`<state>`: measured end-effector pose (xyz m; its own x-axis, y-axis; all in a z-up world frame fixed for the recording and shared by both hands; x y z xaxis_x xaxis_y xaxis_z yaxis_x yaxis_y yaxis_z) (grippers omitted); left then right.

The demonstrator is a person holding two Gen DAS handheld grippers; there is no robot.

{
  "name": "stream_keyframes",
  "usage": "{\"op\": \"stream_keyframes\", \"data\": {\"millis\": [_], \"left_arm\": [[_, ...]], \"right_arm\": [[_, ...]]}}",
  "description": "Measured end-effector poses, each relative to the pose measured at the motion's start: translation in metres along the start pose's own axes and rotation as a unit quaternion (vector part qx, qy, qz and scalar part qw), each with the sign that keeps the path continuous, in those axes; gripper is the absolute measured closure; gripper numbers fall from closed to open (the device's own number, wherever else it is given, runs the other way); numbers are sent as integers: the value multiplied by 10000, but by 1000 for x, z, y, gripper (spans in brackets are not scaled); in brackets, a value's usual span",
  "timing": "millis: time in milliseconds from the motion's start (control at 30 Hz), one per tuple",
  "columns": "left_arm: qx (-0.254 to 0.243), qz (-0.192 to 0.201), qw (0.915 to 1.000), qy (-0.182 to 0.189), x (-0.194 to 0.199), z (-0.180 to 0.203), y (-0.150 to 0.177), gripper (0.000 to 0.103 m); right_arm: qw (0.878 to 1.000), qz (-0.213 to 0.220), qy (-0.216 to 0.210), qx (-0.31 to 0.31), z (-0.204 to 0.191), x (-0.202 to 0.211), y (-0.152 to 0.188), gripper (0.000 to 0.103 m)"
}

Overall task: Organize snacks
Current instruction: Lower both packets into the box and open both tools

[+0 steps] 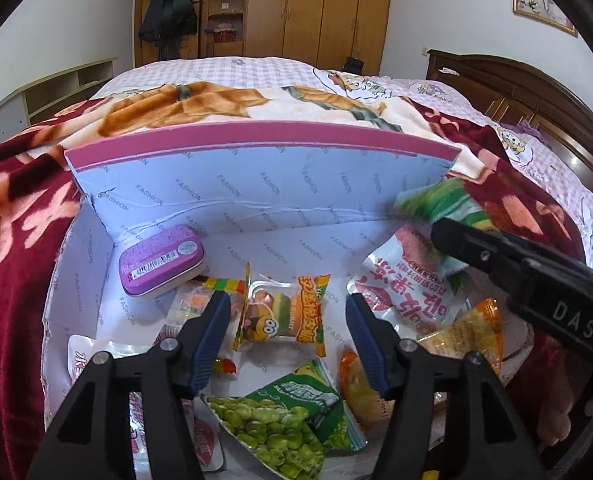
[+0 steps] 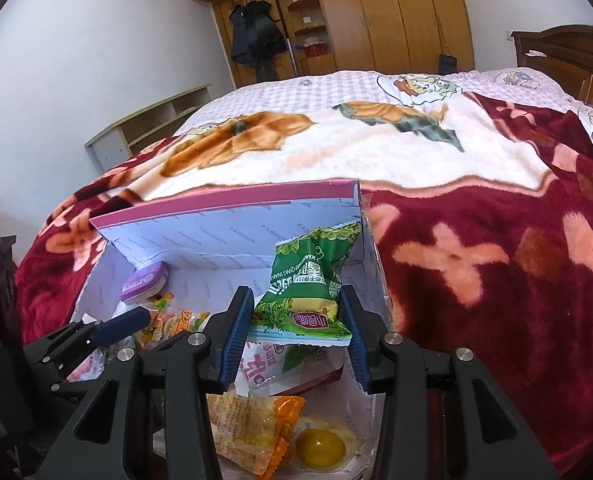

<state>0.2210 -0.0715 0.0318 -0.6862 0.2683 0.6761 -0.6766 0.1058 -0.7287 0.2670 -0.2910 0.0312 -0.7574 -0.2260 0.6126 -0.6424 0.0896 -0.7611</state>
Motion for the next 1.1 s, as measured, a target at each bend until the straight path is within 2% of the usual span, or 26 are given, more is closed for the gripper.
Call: {"op": "stream_keyframes", "data": {"millis": [33, 100, 133, 567, 700, 800, 900, 1100], "left_arm": [[-19, 11, 10000, -25, 0, 0, 0, 40], [-42, 27, 10000, -61, 1, 1, 0, 40], [-36, 26, 10000, -62, 2, 1, 0, 40], [-114, 149, 9998, -3, 24, 8, 1, 38], [-99, 204, 9997, -27, 32, 8, 3, 27], [-52, 272, 9996, -7, 40, 6, 4, 27], [-58, 349, 9994, -15, 48, 5, 5, 19], [-136, 531, 9984, -140, 64, 4, 7, 17]], "right_arm": [[10000, 24, 8, 4, 0, 0, 0, 57], [10000, 81, 43, 11, 0, 2, 0, 43], [9999, 124, 67, 16, 0, 4, 0, 42], [9992, 392, 76, 80, -7, 32, 2, 40], [9989, 467, 53, 92, -9, 43, 5, 34], [9986, 513, 47, 103, -11, 50, 7, 34], [9985, 530, 13, 95, -14, 55, 10, 34], [9985, 539, -26, 124, -19, 64, 16, 34]]}}
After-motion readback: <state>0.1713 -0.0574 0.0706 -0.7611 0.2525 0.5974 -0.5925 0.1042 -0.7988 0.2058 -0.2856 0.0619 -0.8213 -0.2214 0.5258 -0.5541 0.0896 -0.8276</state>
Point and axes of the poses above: each gripper's, at about its wrist camera, not at the fingertips, and x roughly against the way its jaws point, z to its right, y to its underside, the point moved 1 cm from there along -x, roughly the way its jaws point, and after that the axes turned 3 degrees about y, right-handed, at the moved point
